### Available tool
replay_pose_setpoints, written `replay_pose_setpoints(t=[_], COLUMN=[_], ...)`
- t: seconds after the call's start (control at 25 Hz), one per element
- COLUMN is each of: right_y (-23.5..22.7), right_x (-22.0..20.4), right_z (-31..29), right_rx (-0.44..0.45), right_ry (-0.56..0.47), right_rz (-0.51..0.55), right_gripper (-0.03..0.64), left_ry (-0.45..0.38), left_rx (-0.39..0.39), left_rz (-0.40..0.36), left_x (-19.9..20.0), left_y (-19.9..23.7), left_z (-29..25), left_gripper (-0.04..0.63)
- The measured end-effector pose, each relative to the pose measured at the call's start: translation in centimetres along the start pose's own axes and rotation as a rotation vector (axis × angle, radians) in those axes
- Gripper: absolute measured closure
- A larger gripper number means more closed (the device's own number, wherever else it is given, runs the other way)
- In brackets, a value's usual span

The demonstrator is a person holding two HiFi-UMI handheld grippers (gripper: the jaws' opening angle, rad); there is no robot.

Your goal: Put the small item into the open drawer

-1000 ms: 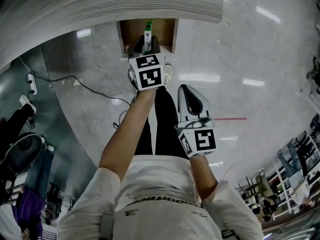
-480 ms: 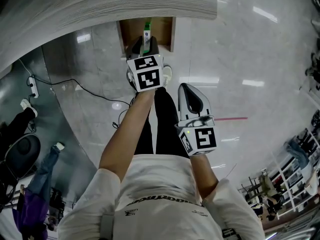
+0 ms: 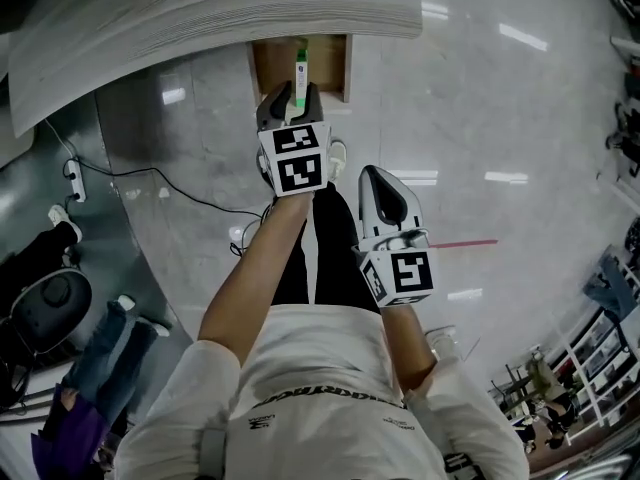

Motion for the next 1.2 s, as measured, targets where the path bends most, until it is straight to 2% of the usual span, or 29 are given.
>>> replay_pose_setpoints(t=[0.32, 0.52, 0.8, 0.96, 1.2], right_y=[1.6, 3.1, 5.4, 6.4, 7.6], right_x=[4.1, 6.2, 10.4, 13.2, 17.1], right_z=[3.4, 6.7, 10.3, 12.7, 16.0], right_rx=[-0.016, -0.023, 0.000, 0.006, 0.019], right_ry=[-0.070, -0.098, -0.176, -0.223, -0.288], right_rz=[0.007, 0.003, 0.028, 0.036, 0.062], right_gripper=[0.588, 0.588, 0.588, 0.588, 0.588], left_ry=[-0.042, -0.059, -0.116, -0.168, -0.267], left_rx=[-0.048, -0.071, -0.106, -0.118, -0.158], left_rz=[-0.063, -0.076, -0.136, -0.146, -0.205], left_x=[3.1, 3.3, 5.8, 8.0, 12.0], left_y=[-2.4, -4.0, -6.0, -7.4, -9.7], left_z=[5.7, 10.1, 16.7, 21.2, 27.5], left_gripper=[0.468, 0.489, 0.530, 0.555, 0.577])
Point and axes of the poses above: the fingertips, and each gripper's own axes: z backward along the fingers, y to its left, x out of its top, the point moved 9 cm from there along z, backward along the fingers, and after that the axes turned 13 degrees about -x, right-handed, at the moved point
